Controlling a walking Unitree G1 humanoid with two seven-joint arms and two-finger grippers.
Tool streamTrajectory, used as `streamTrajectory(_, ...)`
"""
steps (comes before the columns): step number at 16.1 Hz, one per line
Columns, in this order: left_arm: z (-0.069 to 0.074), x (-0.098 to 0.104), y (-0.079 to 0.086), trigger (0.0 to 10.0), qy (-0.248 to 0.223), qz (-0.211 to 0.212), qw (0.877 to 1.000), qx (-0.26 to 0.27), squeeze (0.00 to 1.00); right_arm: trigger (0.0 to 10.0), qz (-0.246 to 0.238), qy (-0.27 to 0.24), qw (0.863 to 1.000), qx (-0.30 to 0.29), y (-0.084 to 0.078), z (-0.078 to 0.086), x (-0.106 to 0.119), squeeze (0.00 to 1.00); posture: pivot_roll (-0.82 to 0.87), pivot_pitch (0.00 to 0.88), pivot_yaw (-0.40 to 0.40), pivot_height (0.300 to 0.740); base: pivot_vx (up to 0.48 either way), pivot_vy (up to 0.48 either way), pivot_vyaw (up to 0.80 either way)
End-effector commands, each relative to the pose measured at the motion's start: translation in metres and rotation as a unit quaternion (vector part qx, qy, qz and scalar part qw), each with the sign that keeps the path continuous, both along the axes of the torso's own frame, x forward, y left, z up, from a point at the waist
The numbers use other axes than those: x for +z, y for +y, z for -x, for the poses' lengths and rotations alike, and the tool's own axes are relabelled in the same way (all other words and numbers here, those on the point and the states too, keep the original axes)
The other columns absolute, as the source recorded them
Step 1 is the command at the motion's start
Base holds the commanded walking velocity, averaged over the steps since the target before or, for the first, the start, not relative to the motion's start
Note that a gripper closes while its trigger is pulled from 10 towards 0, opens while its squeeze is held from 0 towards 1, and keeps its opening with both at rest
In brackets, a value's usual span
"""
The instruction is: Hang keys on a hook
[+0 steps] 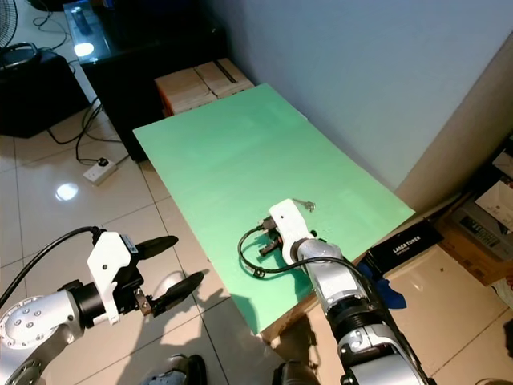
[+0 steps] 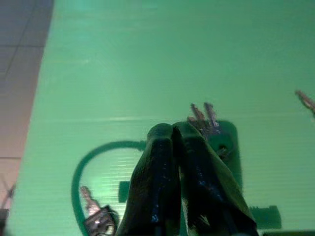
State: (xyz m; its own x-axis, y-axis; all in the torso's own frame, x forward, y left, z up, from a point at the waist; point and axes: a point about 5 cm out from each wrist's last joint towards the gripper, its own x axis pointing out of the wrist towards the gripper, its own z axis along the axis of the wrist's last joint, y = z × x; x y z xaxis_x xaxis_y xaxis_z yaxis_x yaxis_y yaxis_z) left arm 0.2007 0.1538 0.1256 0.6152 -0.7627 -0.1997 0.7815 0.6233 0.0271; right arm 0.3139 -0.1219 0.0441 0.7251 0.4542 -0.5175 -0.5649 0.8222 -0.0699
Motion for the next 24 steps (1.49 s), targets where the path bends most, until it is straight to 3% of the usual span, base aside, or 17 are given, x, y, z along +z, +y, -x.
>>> streamTrajectory(1, -0.001, -0.001, 0.000, 10.0, 0.001, -0.004, 1.000, -0.003, 0.00, 0.0, -0.022, -0.008, 0.999, 0.023, 0.007, 0.005, 0.001, 0.00, 0.04, 0.145, 0.050, 0.740, 0.000, 0.000, 0.00)
streamTrajectory(2, -0.001, -0.001, 0.001, 10.0, 0.000, -0.004, 1.000, -0.003, 0.00, 3.2, -0.026, -0.021, 0.999, 0.036, 0.011, 0.005, 0.003, 0.00, 0.04, 0.145, 0.050, 0.740, 0.000, 0.000, 0.00)
streamTrajectory(3, -0.001, -0.001, 0.001, 10.0, 0.000, -0.004, 1.000, -0.003, 0.00, 9.7, -0.026, -0.025, 0.999, 0.038, 0.013, 0.006, 0.004, 0.00, 0.04, 0.145, 0.050, 0.740, 0.000, 0.000, 0.00)
streamTrajectory(4, -0.002, -0.001, 0.000, 10.0, 0.000, -0.005, 1.000, -0.004, 0.00, 10.0, -0.030, -0.022, 0.998, 0.041, 0.015, 0.005, 0.005, 0.00, 0.04, 0.142, 0.056, 0.740, 0.000, 0.000, 0.00)
streamTrajectory(5, -0.003, -0.001, 0.000, 10.0, 0.001, -0.005, 1.000, -0.005, 0.00, 10.0, -0.029, -0.017, 0.998, 0.044, 0.015, 0.005, 0.005, 0.98, 0.04, 0.142, 0.056, 0.740, 0.000, 0.000, 0.00)
streamTrajectory(6, -0.003, -0.001, 0.000, 10.0, 0.001, -0.004, 1.000, -0.005, 0.00, 10.0, -0.024, 0.004, 0.998, 0.054, 0.016, 0.005, 0.005, 1.00, 0.04, 0.143, 0.054, 0.740, 0.000, 0.000, 0.00)
streamTrajectory(8, -0.003, -0.001, 0.000, 10.0, 0.001, -0.003, 1.000, -0.006, 0.00, 10.0, -0.015, 0.027, 0.997, 0.068, 0.017, 0.008, 0.004, 1.00, 0.04, 0.142, 0.052, 0.740, 0.000, 0.000, 0.00)
streamTrajectory(9, -0.003, -0.002, 0.001, 10.0, 0.003, -0.003, 1.000, -0.006, 0.00, 10.0, -0.001, 0.064, 0.994, 0.089, 0.020, 0.014, 0.000, 1.00, 0.04, 0.144, 0.051, 0.740, 0.000, 0.000, 0.00)
streamTrajectory(13, -0.002, -0.002, 0.000, 10.0, 0.004, 0.000, 1.000, -0.010, 0.00, 10.0, 0.019, 0.086, 0.991, 0.102, 0.024, 0.018, -0.004, 1.00, 0.04, 0.142, 0.048, 0.740, 0.000, 0.000, 0.00)
streamTrajectory(22, -0.002, -0.002, -0.002, 10.0, 0.008, 0.005, 1.000, -0.014, 0.00, 10.0, 0.080, 0.121, 0.987, 0.073, 0.019, 0.021, -0.009, 1.00, 0.04, 0.142, 0.044, 0.740, 0.000, 0.000, 0.00)
streamTrajectory(23, -0.002, -0.002, -0.002, 10.0, 0.008, 0.005, 1.000, -0.014, 0.00, 10.0, 0.077, 0.126, 0.986, 0.073, 0.019, 0.021, -0.010, 0.80, 0.04, 0.142, 0.044, 0.740, 0.000, 0.000, 0.00)
streamTrajectory(24, -0.002, -0.002, -0.002, 10.0, 0.008, 0.004, 1.000, -0.013, 0.00, 10.0, 0.074, 0.132, 0.986, 0.074, 0.020, 0.021, -0.010, 0.00, 0.04, 0.142, 0.042, 0.740, 0.000, 0.000, 0.00)
